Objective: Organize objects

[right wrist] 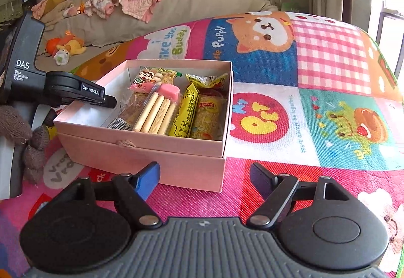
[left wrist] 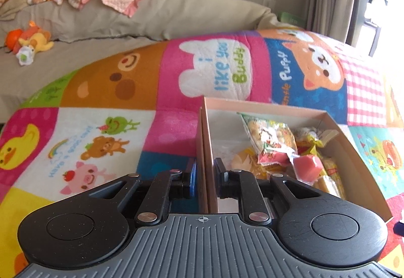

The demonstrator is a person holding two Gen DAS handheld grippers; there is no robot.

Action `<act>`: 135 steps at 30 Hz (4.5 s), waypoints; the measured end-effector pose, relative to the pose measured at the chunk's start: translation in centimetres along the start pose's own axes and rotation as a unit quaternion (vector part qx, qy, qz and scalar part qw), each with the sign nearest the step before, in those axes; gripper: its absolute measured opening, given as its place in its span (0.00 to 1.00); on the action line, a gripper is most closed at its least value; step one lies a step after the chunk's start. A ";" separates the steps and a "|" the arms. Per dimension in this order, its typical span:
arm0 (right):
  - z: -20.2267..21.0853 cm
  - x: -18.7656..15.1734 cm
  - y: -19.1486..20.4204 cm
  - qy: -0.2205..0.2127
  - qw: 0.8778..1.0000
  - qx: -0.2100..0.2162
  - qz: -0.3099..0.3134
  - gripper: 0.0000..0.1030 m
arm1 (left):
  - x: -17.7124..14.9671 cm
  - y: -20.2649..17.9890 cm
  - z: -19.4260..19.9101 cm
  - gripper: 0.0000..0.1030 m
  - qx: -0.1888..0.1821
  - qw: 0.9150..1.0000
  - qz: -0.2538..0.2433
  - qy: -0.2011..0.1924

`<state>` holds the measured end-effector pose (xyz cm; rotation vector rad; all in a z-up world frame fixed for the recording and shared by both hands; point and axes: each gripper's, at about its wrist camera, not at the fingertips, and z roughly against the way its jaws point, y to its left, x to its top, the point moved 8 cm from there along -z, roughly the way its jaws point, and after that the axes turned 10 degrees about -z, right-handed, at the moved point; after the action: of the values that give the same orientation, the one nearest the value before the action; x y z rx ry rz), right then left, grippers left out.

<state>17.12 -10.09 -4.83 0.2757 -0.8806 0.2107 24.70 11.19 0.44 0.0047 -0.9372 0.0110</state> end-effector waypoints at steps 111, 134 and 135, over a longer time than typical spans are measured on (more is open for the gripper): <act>5.2 -8.7 -0.9 0.010 0.999 -0.042 -0.021 1.00 | -16.2 -9.2 12.9 0.24 -0.013 0.996 -0.084 -0.024; 5.2 -8.7 -1.0 0.010 0.999 -0.041 -0.021 1.00 | -16.1 -8.9 12.8 0.24 -0.021 0.997 -0.067 -0.025; 5.2 -8.7 -1.0 0.010 0.999 -0.041 -0.021 1.00 | -16.1 -9.0 12.8 0.24 -0.019 0.997 -0.068 -0.025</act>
<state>8.21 -13.26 -8.62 0.2143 -0.8606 0.1381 4.92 2.00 -4.96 0.0334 -0.9845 -0.1332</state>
